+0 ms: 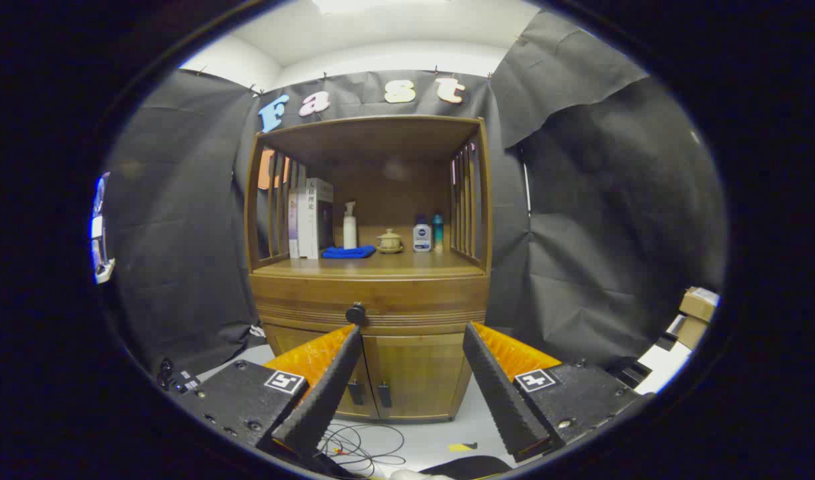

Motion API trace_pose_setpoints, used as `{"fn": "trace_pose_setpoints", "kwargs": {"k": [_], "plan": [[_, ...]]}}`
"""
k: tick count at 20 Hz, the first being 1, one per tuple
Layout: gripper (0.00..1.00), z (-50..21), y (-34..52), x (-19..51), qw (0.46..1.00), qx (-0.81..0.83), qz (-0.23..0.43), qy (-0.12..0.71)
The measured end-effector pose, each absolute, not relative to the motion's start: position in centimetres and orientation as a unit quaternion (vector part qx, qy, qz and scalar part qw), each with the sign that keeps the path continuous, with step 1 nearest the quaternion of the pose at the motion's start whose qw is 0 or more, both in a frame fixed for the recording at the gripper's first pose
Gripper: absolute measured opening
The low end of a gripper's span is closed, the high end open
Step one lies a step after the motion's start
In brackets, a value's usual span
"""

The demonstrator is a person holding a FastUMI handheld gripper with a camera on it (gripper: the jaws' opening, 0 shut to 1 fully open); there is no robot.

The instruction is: Pull open the drawer, take out the items inside it, and place them on the countertop above the cabinet.

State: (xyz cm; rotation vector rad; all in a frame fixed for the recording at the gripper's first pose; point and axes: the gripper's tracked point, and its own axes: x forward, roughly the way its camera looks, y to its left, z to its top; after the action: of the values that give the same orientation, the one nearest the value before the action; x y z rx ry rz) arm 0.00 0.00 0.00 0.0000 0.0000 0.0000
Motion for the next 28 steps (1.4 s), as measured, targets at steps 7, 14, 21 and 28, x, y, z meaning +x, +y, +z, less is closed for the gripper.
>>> {"fn": "trace_pose_setpoints", "kwargs": {"k": [7, 14, 21, 28], "plan": [[1.0, 0.2, 0.0, 0.0, 1.0, 0.0, 0.002, -0.001], [1.0, 0.3, -0.2, -0.1, 1.0, 0.0, 0.0, 0.001], [1.0, 0.9, -0.4, 0.4, 1.0, -0.001, -0.001, -0.002], [1.0, 3.1, 1.2, 5.3, 1.0, -0.015, 0.0, -0.018]]}}
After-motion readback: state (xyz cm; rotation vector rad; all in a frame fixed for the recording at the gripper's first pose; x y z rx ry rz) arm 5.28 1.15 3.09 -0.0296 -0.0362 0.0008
